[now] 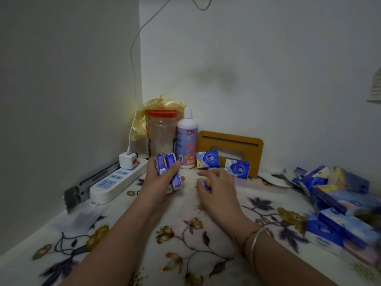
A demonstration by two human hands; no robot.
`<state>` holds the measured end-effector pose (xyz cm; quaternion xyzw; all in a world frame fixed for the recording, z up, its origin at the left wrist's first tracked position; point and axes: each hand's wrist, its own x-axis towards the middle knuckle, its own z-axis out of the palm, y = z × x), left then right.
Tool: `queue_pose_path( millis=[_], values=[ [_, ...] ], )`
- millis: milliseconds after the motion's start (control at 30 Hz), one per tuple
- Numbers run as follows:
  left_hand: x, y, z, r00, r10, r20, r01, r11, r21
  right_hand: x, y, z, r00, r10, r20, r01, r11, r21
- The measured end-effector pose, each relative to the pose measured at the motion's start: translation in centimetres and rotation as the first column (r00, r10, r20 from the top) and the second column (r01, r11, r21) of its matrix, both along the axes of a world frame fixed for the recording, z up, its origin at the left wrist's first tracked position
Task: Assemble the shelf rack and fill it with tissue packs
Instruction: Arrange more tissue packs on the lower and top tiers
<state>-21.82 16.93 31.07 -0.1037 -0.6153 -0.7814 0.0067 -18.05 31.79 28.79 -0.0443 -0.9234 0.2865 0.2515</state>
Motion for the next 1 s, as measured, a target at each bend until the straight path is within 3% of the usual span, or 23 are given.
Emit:
queue_pose_path(
  millis=[67,133,267,433,533,600,700,733,800,900,1000],
  values=[
    [0.0,0.2,-0.1,0.993,0.036,-0.114,-0.051,0.989,-0.136,-0.1,1.2,-0.6,0.982,-0.172,0.083,0.160,0.978,0.135],
    [0.0,0.6,-0.4,0.979,0.033,-0.201,-0.078,0.973,-0.219,-0.4,1.8,-1.0,0.956,-0.249,0.152,0.224,0.960,0.166],
    [0.5,1.3,-0.9,0.950,-0.006,-0.313,-0.110,0.929,-0.352,-0.8,1.7,-1.4,0.949,-0.278,0.150,0.248,0.950,0.190],
    [1.1,1.8,-1.1,0.939,-0.023,-0.344,-0.113,0.922,-0.370,-0.5,1.7,-1.3,0.949,-0.303,0.087,0.271,0.925,0.266],
    [1.7,1.9,-1.5,0.931,-0.036,-0.364,-0.121,0.909,-0.399,-0.6,2.0,-1.0,0.970,-0.242,0.037,0.204,0.884,0.421],
    [1.9,1.9,-2.0,0.930,-0.043,-0.364,-0.118,0.906,-0.406,-0.5,2.4,-0.5,0.982,-0.167,0.093,0.114,0.903,0.414],
    [2.7,2.0,-1.9,0.941,-0.076,-0.329,-0.072,0.906,-0.416,0.8,2.8,0.3,0.985,-0.080,0.153,0.023,0.938,0.346],
    [3.0,2.0,-1.8,0.943,-0.111,-0.314,-0.039,0.900,-0.434,1.4,2.8,0.6,0.986,-0.042,0.159,-0.002,0.965,0.263],
    [3.7,2.1,-1.6,0.936,-0.176,-0.303,0.002,0.868,-0.496,2.3,3.0,1.4,0.981,0.048,0.190,-0.039,0.998,-0.049],
    [5.2,2.2,-0.7,0.901,-0.219,-0.373,-0.029,0.830,-0.558,3.6,3.3,4.1,0.961,0.124,0.246,-0.017,0.919,-0.395],
    [7.5,2.1,1.7,0.854,-0.187,-0.485,-0.138,0.818,-0.559,6.1,3.4,7.7,0.949,0.130,0.287,0.037,0.859,-0.511]
  ],
)
